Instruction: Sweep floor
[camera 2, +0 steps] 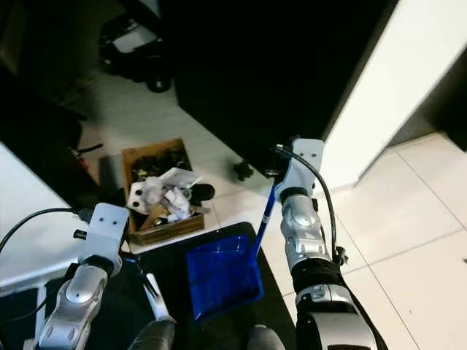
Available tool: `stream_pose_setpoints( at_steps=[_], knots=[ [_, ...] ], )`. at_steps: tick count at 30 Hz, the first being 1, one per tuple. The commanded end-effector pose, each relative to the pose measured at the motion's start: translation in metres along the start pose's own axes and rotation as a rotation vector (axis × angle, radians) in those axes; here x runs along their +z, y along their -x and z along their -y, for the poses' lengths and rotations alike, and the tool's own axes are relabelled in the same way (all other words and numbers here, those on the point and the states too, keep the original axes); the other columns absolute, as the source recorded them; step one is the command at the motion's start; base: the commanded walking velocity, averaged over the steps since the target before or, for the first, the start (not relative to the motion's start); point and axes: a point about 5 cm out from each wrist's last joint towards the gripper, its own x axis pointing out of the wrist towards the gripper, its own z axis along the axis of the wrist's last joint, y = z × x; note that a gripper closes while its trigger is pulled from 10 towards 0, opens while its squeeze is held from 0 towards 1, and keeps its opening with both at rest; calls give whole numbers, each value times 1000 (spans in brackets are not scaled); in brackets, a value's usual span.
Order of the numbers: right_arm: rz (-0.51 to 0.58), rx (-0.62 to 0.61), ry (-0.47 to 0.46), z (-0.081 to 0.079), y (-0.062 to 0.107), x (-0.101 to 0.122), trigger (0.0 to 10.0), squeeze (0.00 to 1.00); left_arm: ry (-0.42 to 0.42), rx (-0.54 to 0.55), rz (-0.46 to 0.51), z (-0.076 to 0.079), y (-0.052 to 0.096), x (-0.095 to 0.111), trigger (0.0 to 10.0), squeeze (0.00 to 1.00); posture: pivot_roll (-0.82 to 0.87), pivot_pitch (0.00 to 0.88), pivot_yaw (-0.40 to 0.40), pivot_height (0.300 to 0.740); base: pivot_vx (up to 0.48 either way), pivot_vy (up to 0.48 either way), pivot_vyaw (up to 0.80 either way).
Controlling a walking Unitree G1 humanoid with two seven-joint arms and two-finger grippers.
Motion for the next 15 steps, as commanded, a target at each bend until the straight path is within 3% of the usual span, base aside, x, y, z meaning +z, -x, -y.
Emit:
stream_pose_setpoints(
  at_steps=[1, 15],
  knots=[
    [17, -1, -11, -2, -2, 3, 10000, 0, 1, 6, -27, 0, 3, -6, 10000, 0, 76, 109, 0, 740, 0, 0, 800],
    [14, -4, -3, -2, -2, 3, 10000, 0, -4, 4, -31, 0, 2, -6, 10000, 0, 73, 105, 1, 740, 0, 0, 750]
  ],
)
